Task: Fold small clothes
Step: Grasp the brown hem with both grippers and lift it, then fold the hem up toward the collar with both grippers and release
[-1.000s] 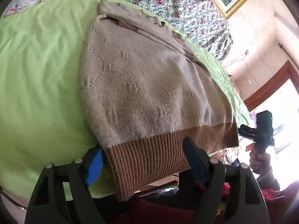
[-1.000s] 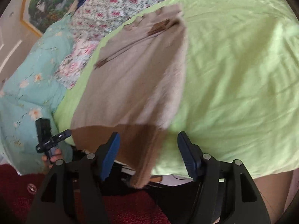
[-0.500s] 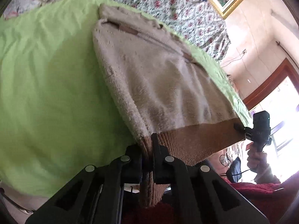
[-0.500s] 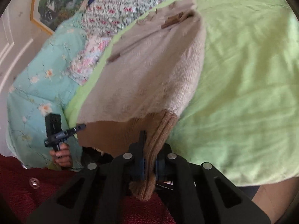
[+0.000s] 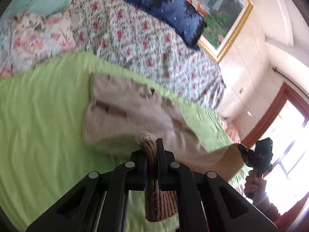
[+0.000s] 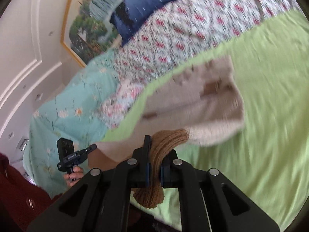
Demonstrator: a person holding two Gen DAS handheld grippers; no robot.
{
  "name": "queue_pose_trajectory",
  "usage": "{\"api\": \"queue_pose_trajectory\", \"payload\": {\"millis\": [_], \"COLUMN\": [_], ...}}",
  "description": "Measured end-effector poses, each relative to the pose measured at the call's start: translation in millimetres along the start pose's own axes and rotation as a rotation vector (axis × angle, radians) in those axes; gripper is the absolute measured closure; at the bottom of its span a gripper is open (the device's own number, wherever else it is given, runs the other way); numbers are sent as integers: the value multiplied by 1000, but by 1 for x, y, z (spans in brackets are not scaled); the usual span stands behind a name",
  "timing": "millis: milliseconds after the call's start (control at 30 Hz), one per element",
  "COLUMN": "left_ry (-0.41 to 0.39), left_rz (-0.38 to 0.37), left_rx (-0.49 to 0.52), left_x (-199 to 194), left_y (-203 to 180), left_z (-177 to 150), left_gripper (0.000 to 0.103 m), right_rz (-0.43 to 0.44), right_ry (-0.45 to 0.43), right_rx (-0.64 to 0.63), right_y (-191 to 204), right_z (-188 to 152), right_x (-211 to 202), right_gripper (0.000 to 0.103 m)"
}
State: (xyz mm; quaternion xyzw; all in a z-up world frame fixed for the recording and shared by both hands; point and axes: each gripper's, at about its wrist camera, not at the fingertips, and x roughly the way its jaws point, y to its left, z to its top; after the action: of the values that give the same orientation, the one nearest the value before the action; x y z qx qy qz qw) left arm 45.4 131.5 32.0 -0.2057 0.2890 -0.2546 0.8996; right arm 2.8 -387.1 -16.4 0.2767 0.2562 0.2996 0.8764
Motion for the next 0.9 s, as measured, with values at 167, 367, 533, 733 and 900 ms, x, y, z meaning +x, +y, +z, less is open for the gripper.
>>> {"api": "queue_pose_trajectory", "payload": {"millis": [167, 367, 533, 733, 900], "left_ry": [-36, -8, 44, 100, 169], "left_rz": [52, 140, 183, 229, 273], "left_rx": [5, 0, -20, -40, -80], "left_x": [41, 110, 170, 232, 284], "left_y": [6, 28, 51, 81, 115], "left_z": [56, 109, 136, 153, 151], "left_gripper": [97, 97, 97, 97, 97], "right_rz": [-66, -159, -219, -275, -338], "right_ry": [-55, -47, -27, 3, 62], "right_rx": [-24, -30, 4, 41, 73], "right_y": [-14, -46, -82, -124, -159], "right_z": [54, 114, 147, 172, 169], "right_x": [37, 102, 150, 200, 240], "right_gripper": [95, 95, 95, 95, 95]}}
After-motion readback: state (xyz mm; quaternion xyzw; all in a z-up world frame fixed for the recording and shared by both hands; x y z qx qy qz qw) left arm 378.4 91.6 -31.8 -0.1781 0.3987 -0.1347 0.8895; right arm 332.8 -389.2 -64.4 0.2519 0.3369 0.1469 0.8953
